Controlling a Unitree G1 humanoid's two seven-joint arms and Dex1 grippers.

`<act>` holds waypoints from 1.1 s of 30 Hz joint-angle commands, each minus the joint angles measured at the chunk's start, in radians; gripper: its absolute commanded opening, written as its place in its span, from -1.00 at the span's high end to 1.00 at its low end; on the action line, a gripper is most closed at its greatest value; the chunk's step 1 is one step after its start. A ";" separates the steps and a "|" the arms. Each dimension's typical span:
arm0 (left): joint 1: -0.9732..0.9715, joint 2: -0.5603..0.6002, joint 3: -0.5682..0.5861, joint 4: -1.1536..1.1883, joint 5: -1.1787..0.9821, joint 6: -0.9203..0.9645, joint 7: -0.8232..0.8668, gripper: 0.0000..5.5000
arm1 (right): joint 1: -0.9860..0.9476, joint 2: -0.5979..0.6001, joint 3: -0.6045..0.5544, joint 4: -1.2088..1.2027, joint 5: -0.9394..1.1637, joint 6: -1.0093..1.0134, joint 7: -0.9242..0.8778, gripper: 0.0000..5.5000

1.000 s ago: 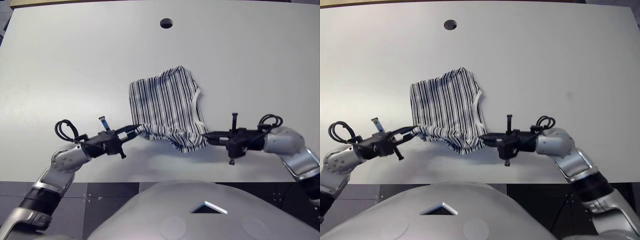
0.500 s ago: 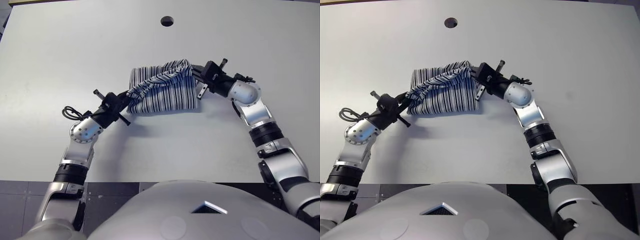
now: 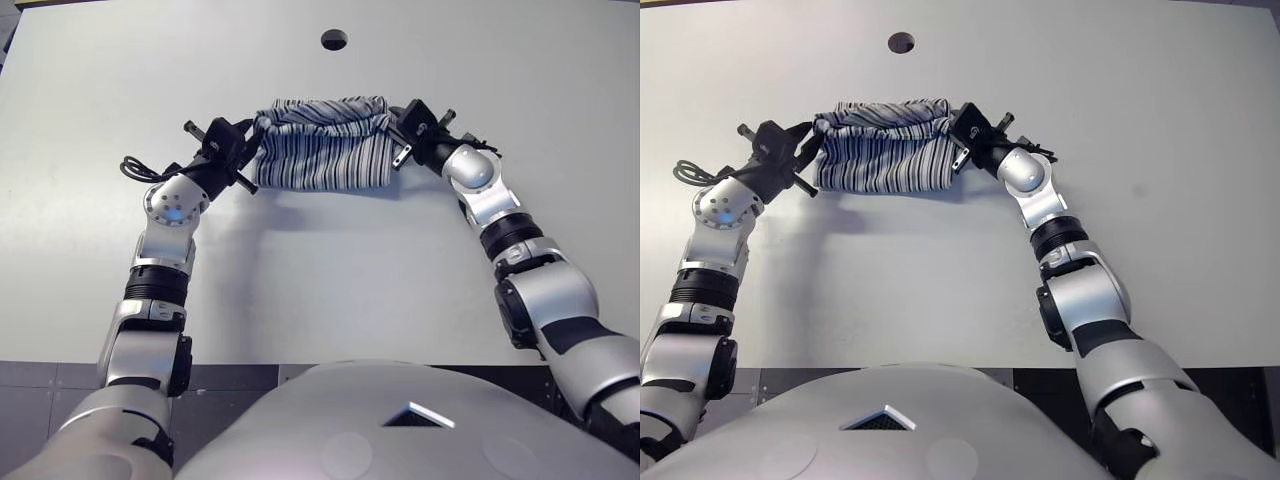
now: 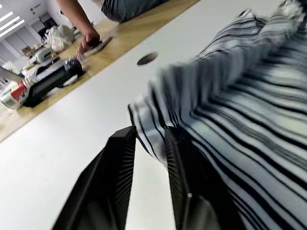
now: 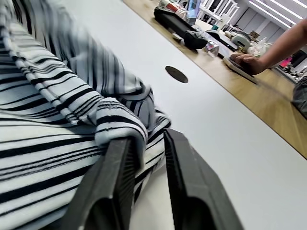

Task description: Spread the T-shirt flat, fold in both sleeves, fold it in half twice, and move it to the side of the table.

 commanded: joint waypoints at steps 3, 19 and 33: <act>-0.134 -0.061 0.005 0.162 0.039 -0.039 0.019 0.24 | -0.040 -0.010 -0.040 -0.002 -0.002 -0.023 -0.018 0.19; -0.164 -0.094 0.307 0.379 -0.159 -0.058 0.134 -0.35 | -0.031 0.153 0.073 -0.112 -0.042 0.026 0.091 -0.30; 0.018 -0.246 0.492 0.019 -0.470 0.019 0.005 -0.35 | -0.189 0.226 -0.229 0.310 0.096 0.465 -0.148 -0.30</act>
